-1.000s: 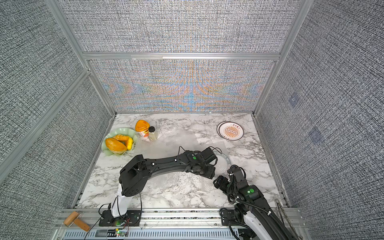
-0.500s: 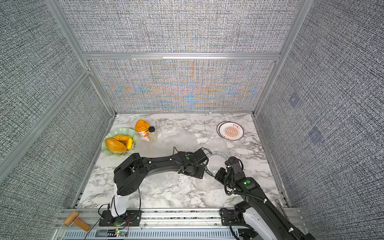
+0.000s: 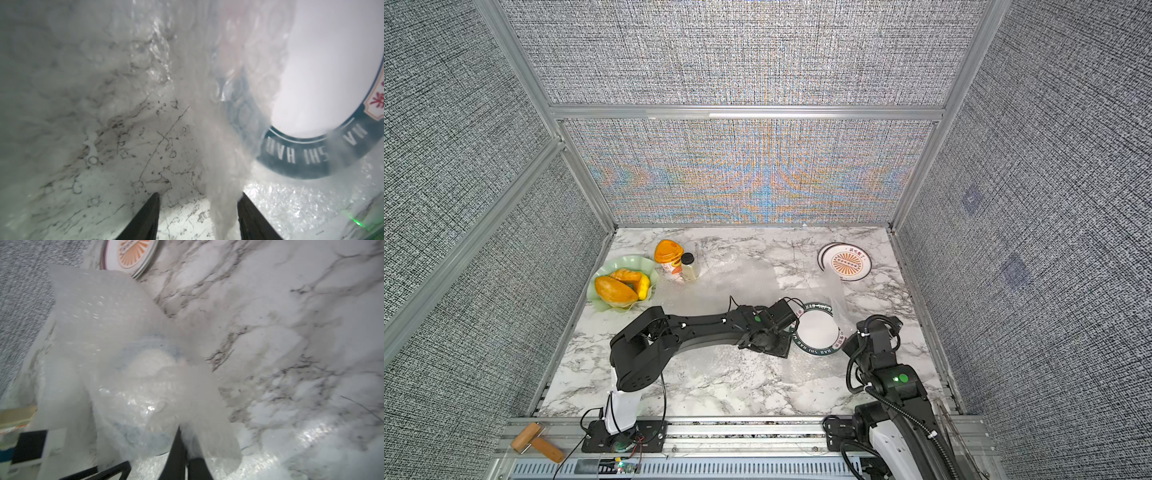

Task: Unpack dinner plates from bubble wrap
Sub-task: Unwrap the bubble wrap at the center of the board.

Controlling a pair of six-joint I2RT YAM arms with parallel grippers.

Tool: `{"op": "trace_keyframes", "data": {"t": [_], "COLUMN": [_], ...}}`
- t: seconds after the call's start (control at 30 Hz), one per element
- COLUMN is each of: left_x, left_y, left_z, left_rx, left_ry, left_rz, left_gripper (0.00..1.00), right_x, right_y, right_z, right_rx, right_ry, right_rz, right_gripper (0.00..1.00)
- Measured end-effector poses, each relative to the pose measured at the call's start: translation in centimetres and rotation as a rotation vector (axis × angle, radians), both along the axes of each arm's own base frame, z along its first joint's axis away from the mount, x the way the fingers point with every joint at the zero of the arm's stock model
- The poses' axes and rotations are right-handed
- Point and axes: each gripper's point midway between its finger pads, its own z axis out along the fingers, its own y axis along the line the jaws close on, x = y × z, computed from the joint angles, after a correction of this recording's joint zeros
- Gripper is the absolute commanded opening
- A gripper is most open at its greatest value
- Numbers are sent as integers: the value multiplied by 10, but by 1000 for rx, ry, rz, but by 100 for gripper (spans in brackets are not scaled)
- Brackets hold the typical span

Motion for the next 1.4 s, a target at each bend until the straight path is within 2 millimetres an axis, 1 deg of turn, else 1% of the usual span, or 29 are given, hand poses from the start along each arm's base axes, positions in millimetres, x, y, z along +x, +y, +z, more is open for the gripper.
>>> {"op": "trace_keyframes", "data": {"t": [0.1,0.17,0.2,0.23,0.3,0.37,0.4,0.43,0.47,0.5,0.57,0.63,0.7,0.73,0.8,0.93,1.03,1.07,1.1,1.17,1.2,1.23,1.3,1.33,1.4], "left_x": [0,1,1,1,1,1,1,1,1,1,1,1,1,1,1,0,0,0,0,0,0,0,2,3,5], "left_y": [0,-1,-1,-1,-1,-1,-1,-1,-1,-1,-1,-1,-1,-1,-1,-1,-1,-1,-1,-1,-1,-1,1,3,9], "left_z": [0,0,0,0,0,0,0,0,0,0,0,0,0,0,0,0,-1,-1,-1,0,0,0,1,1,1], "left_rx": [-1,-2,-2,-3,-4,-5,-5,-5,-5,-6,-7,-8,-8,-8,-10,-12,-13,-14,-15,-15,-15,-13,-7,0,16], "left_ry": [-1,-2,-3,-3,-4,-4,-4,-5,-5,-6,-6,-6,-7,-7,-6,-5,-5,-5,-5,-6,-6,-7,-14,-18,-21], "left_rz": [0,-2,-3,-3,-3,-4,-4,-7,-7,-7,-7,-7,-9,-10,-11,-16,-16,-16,-16,-16,-15,-14,-2,3,19], "left_gripper": [60,60,60,60,60,60,60,60,60,60,60,60,60,59,59,59,59,59,59,59,58,58,59,59,59], "right_x": [-6,-10,-11,-12,-11,-11,-10,-8,-7,-5,3,13,17,17,17,12,16,20,27,43,51,54,54,51,47], "right_y": [-19,-28,-32,-36,-42,-49,-52,-54,-56,-59,-65,-73,-80,-84,-89,-99,-100,-97,-91,-76,-67,-57,-36,-25,-7], "right_z": [-16,-26,-31,-35,-42,-47,-49,-50,-49,-45,-28,1,30,46,71,116,142,144,142,125,106,85,45,27,4], "right_rx": [-1,19,30,41,79,111,128,147,160,170,168,136,92,61,15,-84,-133,-130,-111,-49,2,59,173,223,279], "right_ry": [50,84,99,111,127,139,144,143,139,127,78,3,-69,-100,-142,-194,-230,-233,-230,-206,-177,-140,-58,-25,2], "right_rz": [-95,-147,-174,-199,-238,-274,-288,-298,-305,-307,-305,-298,-297,-297,-298,-297,-262,-227,-179,-73,-15,31,112,143,202], "right_gripper": [0,5,10,18,39,63,78,88,98,99,99,99,99,99,99,99,99,99,99,99,99,99,96,94,92]}}
